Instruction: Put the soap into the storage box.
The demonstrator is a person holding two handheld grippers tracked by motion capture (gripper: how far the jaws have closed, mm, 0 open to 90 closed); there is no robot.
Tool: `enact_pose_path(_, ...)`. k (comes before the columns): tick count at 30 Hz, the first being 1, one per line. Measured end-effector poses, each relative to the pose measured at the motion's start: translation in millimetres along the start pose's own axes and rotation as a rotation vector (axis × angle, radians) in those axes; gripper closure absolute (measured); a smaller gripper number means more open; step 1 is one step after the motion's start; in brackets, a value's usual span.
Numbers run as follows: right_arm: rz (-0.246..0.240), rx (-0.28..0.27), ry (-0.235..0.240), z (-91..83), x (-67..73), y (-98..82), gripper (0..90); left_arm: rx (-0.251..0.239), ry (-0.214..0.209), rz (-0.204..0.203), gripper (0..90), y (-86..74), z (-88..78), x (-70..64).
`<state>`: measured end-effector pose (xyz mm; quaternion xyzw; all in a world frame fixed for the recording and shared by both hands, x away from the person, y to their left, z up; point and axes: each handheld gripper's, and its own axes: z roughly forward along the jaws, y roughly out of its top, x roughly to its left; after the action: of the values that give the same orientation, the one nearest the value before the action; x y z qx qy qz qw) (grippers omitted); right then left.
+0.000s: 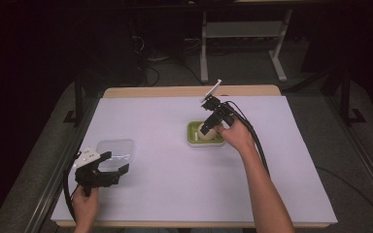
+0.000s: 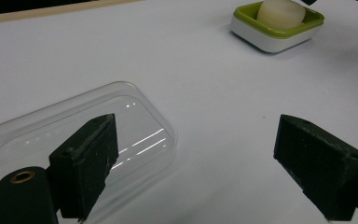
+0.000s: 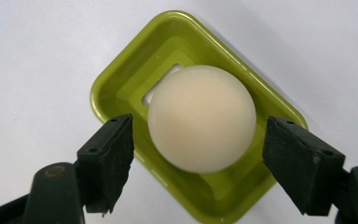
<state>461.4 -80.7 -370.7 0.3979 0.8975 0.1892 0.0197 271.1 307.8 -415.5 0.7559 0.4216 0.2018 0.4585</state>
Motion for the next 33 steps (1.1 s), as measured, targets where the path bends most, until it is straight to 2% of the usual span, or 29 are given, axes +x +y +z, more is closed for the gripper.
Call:
enact_pose_path(1, 0.005, -0.008, 0.013, -4.1, -0.7, -4.9, 24.6, 0.0, 0.001, 0.001, 12.9, -0.1, -0.1, -0.3)
enact_pose_path(4, 0.009, -0.009, 0.006, -7.4, -1.7, -10.2, 24.6, 0.002, 0.001, 0.001, 12.9, 0.0, 0.0, -0.5)
enact_pose_path(9, 0.018, -0.028, 0.021, -16.2, -4.6, -24.3, 24.6, 0.005, 0.002, 0.007, 12.9, 0.1, 0.1, -0.7)
enact_pose_path(21, 0.021, -0.078, 0.01, -36.0, -2.8, -61.7, 25.3, 0.006, 0.002, 0.007, 12.9, 0.0, -0.3, -1.2)
enact_pose_path(22, 0.029, -0.075, 0.007, -37.3, -2.5, -70.0, 25.4, 0.003, 0.002, 0.01, 12.9, -0.1, 0.2, -1.3)
enact_pose_path(27, 0.032, -0.086, 0.005, -41.0, -2.6, -89.4, 25.6, -0.002, 0.001, 0.007, 12.9, -0.5, 0.7, -1.8)
enact_pose_path(29, 0.038, -0.1, 0.0, -43.8, -1.8, -107.5, 25.6, 0.005, 0.001, 0.013, 12.9, -0.6, 0.7, -1.4)
enact_pose_path(31, 0.041, -0.102, 0.003, -44.5, -1.3, -111.8, 25.5, 0.006, 0.001, 0.013, 12.9, -0.5, 0.8, -1.6)
enact_pose_path(33, 0.046, -0.111, -0.005, -45.8, 0.6, -129.7, 25.5, 0.006, 0.002, 0.014, 12.9, -0.6, 1.4, -2.1)
